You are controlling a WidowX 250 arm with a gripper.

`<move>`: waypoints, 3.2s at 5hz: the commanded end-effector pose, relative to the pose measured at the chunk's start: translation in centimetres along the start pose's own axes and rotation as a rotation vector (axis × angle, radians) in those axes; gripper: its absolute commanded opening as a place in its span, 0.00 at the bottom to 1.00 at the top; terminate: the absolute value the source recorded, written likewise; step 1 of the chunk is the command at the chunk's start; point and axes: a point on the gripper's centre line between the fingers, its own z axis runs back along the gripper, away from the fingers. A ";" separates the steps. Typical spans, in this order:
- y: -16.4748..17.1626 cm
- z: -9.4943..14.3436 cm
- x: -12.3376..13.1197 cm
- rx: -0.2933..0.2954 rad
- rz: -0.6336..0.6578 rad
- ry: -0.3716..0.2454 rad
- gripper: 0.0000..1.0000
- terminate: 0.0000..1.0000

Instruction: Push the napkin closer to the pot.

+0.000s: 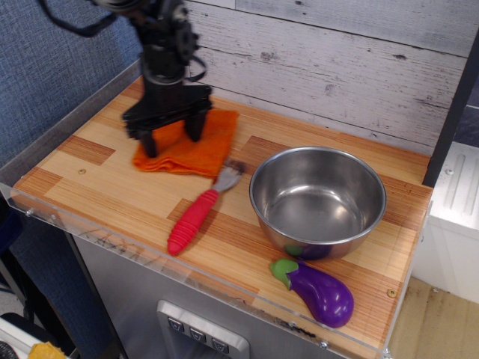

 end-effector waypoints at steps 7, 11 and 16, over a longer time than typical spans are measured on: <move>-7.6 6.0 -4.6 -0.131 -0.221 -0.026 1.00 0.00; -6.6 12.1 -1.8 -0.168 -0.123 -0.131 1.00 0.00; -4.9 16.8 -1.8 -0.188 -0.051 -0.202 1.00 0.00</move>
